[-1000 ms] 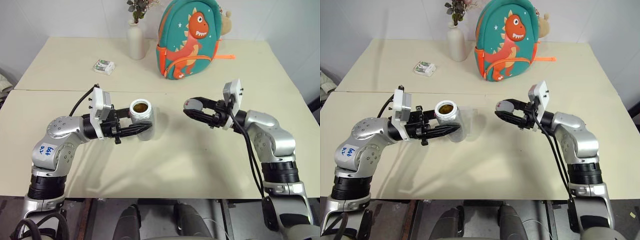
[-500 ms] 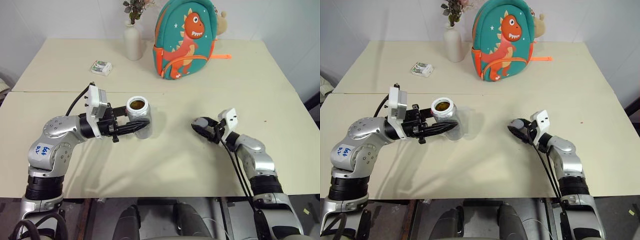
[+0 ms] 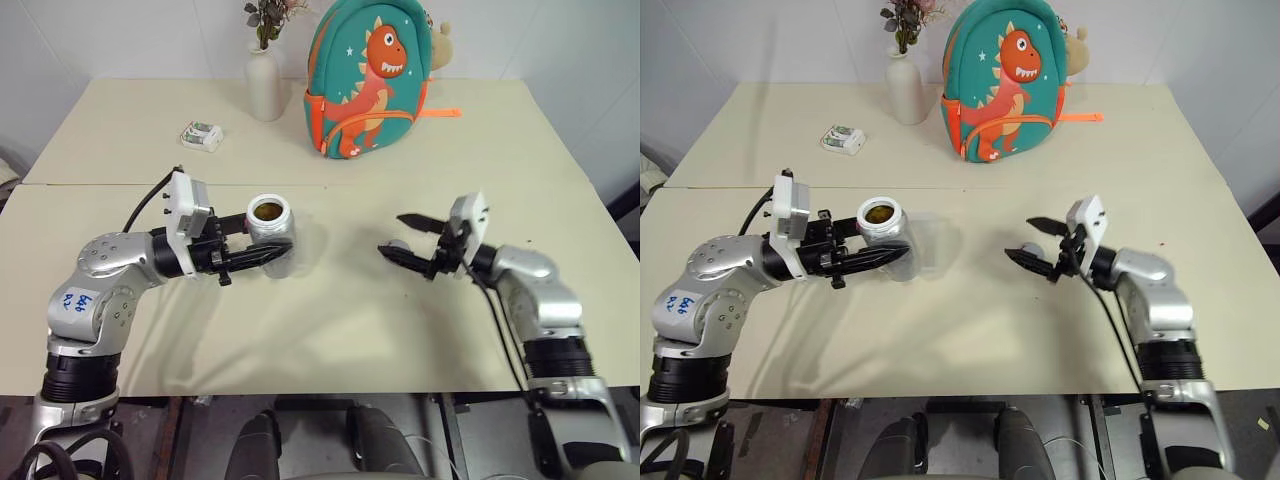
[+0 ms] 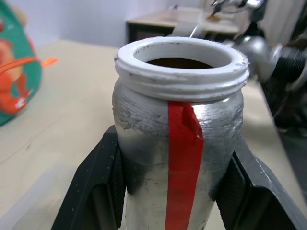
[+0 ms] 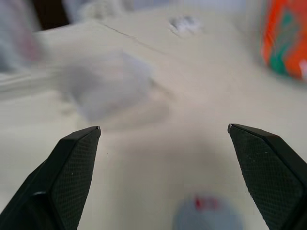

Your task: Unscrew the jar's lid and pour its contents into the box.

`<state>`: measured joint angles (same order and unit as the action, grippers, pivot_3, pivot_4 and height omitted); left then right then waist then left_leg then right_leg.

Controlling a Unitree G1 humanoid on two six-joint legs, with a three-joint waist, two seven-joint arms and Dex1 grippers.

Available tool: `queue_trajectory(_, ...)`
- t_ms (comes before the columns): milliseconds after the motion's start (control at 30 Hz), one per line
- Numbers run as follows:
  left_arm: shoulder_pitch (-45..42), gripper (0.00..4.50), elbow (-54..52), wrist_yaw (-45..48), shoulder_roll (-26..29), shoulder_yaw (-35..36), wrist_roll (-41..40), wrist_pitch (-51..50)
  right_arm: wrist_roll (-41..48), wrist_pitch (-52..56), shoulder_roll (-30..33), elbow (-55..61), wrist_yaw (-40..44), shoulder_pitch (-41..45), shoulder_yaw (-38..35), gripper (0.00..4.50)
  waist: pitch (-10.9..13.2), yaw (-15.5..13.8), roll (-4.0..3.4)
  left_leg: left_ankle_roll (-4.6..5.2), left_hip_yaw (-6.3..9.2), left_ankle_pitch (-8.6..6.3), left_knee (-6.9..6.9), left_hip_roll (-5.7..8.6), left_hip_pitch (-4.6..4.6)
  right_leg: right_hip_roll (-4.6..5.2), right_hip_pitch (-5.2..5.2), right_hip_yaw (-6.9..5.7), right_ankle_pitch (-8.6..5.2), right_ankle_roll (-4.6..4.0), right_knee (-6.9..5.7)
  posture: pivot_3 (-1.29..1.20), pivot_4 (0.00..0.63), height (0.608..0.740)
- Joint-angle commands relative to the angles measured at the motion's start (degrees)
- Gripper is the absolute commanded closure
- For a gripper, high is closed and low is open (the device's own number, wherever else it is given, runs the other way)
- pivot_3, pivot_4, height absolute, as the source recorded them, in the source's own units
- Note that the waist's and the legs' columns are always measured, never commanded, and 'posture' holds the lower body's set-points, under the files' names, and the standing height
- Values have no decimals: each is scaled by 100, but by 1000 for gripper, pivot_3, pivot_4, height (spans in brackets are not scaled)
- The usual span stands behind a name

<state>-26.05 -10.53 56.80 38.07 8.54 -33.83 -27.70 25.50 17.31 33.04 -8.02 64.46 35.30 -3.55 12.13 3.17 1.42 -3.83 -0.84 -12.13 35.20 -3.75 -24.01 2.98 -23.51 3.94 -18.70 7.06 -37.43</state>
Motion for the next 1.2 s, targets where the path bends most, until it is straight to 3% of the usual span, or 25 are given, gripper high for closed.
queue_trajectory(33, 54, 2492, 58, -15, 141, 172, 132, 248, 298, 205, 280, 556, 440, 266, 7, 21, -1, -6, 3, 0, 1, 0, 0, 0, 0, 0, 1, 0, 0, 0, 0, 0, 150, 740)
queue_trajectory(267, 109, 2492, 235, 110, 383, 168, 431, 666, 668, 1055, 618, 765, 881, 1010, 141, 21, -1, -7, 2, 1, -1, -1, 0, 0, -8, 1, -6, 1, 0, 0, 6, 0, 150, 740)
queue_trajectory(633, 82, 2492, 242, -64, 720, 314, 580, 631, 678, 978, 7, 1019, 624, 1336, 346, 21, -1, -7, 2, 2, -2, -1, -3, -1, -10, 1, -11, 1, -1, -2, 4, 0, 150, 740)
queue_trajectory(933, 173, 2492, 89, -791, 933, 355, 1003, 270, 424, 578, -202, 594, 692, 1301, 555, 21, -1, -5, 2, 2, -2, -1, -2, -1, -11, 1, -11, 1, -1, -2, 3, 0, 150, 740)
queue_trajectory(1067, -115, 2492, 213, -1381, 1081, -64, 1973, 446, 392, 492, -275, 487, 692, 1249, 565, 21, -1, -10, 2, 2, -2, -1, -3, -2, -11, 0, -13, 1, -1, -2, 3, 0, 150, 740)
queue_trajectory(1200, -675, 2492, 778, -2257, 1299, -893, 3846, 1969, 377, 454, -364, 460, 626, 1151, 560, 21, -1, -27, 2, 1, -2, 0, 0, -1, -10, -2, -12, 1, 2, -4, 3, 0, 150, 740)
